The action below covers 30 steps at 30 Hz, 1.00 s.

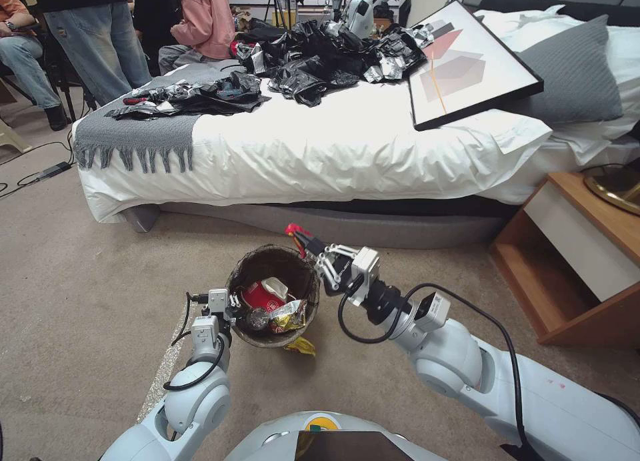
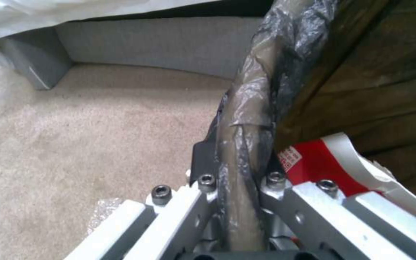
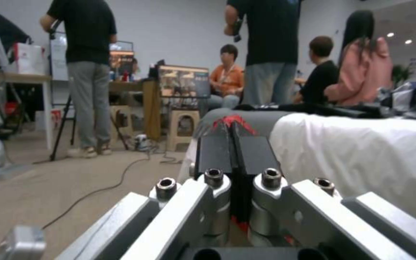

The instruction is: Pick up the trash bin, then pick up the garbage from the floor and place it into the trash bin.

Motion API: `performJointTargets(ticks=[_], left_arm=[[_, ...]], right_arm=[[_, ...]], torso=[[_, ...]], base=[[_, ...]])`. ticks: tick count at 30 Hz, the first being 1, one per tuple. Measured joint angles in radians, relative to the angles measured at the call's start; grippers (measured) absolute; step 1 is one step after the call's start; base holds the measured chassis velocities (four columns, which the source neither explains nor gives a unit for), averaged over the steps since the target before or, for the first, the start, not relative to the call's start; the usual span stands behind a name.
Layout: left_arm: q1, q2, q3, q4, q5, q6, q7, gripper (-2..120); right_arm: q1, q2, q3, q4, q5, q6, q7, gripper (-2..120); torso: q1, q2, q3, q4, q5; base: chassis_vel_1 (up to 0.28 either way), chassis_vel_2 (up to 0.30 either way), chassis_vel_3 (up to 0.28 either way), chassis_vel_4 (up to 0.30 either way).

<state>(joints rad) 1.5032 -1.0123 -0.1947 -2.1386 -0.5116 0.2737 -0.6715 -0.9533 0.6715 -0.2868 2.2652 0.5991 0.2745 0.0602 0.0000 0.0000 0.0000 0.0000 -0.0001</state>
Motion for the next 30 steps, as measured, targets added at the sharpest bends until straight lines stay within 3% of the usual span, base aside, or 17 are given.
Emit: performJointTargets(ticks=[22, 30], left_arm=[[-0.004, -0.005, -0.013, -0.015, -0.005, 0.001, -0.001, 0], [-0.005, -0.007, -0.016, -0.016, -0.005, 0.0, -0.001, 0]], right_arm=[[0.087, 0.078, -0.195, -0.128, -0.056, -0.004, 0.017, -2], [0.105, 0.094, -0.218, -0.163, -0.07, -0.013, 0.051, 26]], torso=[[0.0, 0.0, 0.0, 0.0, 0.0001], [0.0, 0.0, 0.0, 0.0001, 0.0]], base=[[0.0, 0.0, 0.0, 0.0], [0.0, 0.0, 0.0, 0.0]])
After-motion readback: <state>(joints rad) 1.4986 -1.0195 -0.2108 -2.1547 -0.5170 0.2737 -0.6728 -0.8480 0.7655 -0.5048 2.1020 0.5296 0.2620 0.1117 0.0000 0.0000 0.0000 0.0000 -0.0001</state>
